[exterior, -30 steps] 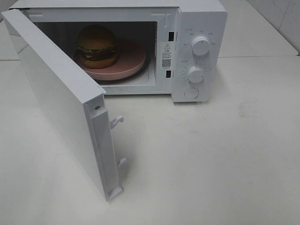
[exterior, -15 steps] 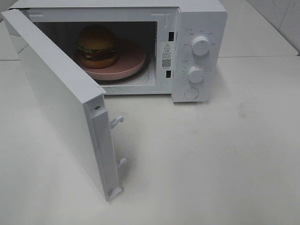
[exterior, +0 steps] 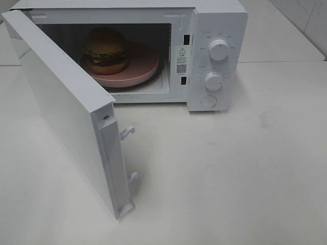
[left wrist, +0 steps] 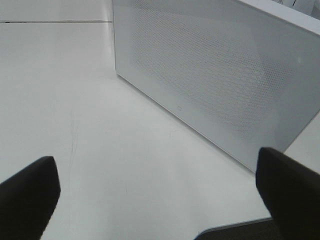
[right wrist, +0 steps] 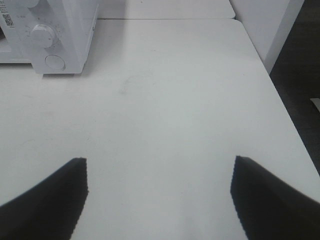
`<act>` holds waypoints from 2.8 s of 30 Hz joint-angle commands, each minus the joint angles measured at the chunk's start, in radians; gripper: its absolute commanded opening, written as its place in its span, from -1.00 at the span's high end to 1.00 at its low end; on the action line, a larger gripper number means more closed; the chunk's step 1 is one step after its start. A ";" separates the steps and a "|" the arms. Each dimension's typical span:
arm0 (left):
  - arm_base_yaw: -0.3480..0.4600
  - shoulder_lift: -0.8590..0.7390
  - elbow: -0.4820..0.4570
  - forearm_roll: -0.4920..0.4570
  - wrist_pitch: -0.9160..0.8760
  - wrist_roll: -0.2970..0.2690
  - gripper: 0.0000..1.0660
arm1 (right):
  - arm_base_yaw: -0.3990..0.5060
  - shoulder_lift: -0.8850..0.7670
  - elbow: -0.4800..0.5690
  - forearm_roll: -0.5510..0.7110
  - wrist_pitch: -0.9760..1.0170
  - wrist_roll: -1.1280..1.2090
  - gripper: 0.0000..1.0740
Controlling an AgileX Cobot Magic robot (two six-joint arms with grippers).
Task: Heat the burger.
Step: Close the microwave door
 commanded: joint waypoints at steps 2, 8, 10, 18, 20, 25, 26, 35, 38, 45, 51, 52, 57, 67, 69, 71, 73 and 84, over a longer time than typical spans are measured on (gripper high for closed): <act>-0.002 -0.012 -0.001 -0.003 -0.009 0.003 -0.87 | -0.007 -0.033 0.004 0.001 -0.011 -0.005 -0.42; -0.002 -0.004 -0.001 -0.003 -0.009 0.003 -0.87 | -0.007 -0.033 0.004 0.004 -0.011 -0.004 -0.42; -0.002 -0.004 -0.001 -0.003 -0.009 0.003 -0.87 | -0.007 -0.033 0.004 0.004 -0.011 -0.004 -0.42; -0.002 -0.004 -0.001 -0.003 -0.009 0.003 -0.87 | -0.007 -0.033 0.004 0.004 -0.011 -0.004 -0.42; -0.002 -0.004 -0.001 -0.003 -0.009 0.003 -0.87 | -0.007 -0.033 0.004 0.004 -0.011 -0.004 -0.42; -0.002 -0.004 -0.001 -0.003 -0.009 0.003 -0.87 | -0.007 -0.033 0.004 0.004 -0.011 -0.004 -0.42; -0.002 -0.004 -0.001 -0.003 -0.009 0.003 -0.87 | -0.007 -0.033 0.004 0.004 -0.011 -0.004 -0.42; -0.002 -0.004 -0.001 -0.003 -0.009 0.003 -0.87 | -0.007 -0.033 0.004 0.006 -0.011 -0.004 -0.42; -0.002 -0.004 -0.001 -0.006 -0.009 0.003 -0.87 | -0.007 -0.033 0.004 0.006 -0.011 -0.004 -0.42; -0.002 -0.004 -0.001 -0.003 -0.009 0.002 -0.87 | -0.007 -0.033 0.004 0.006 -0.011 -0.004 -0.42; -0.002 -0.004 -0.008 -0.008 -0.019 -0.003 -0.85 | -0.007 -0.033 0.004 0.006 -0.011 -0.004 -0.42; -0.002 -0.004 -0.017 -0.016 -0.038 -0.005 -0.83 | -0.007 -0.033 0.004 0.006 -0.011 -0.004 -0.42; -0.002 0.015 -0.023 -0.017 -0.107 -0.005 -0.70 | -0.007 -0.033 0.004 0.006 -0.011 -0.004 -0.42; -0.002 0.156 -0.023 -0.016 -0.209 0.003 -0.11 | -0.007 -0.033 0.004 0.006 -0.011 -0.004 -0.42; -0.002 0.218 -0.023 -0.016 -0.259 0.003 0.10 | -0.007 -0.033 0.004 0.006 -0.011 -0.003 -0.42; -0.002 0.259 -0.023 -0.015 -0.299 0.003 0.28 | -0.007 -0.033 0.004 0.006 -0.011 -0.003 -0.42; -0.002 0.283 -0.023 -0.014 -0.318 0.004 0.38 | -0.007 -0.033 0.004 0.006 -0.011 -0.003 -0.42; -0.002 0.540 0.042 -0.023 -0.651 0.128 1.00 | -0.007 -0.033 0.004 0.006 -0.011 -0.003 -0.42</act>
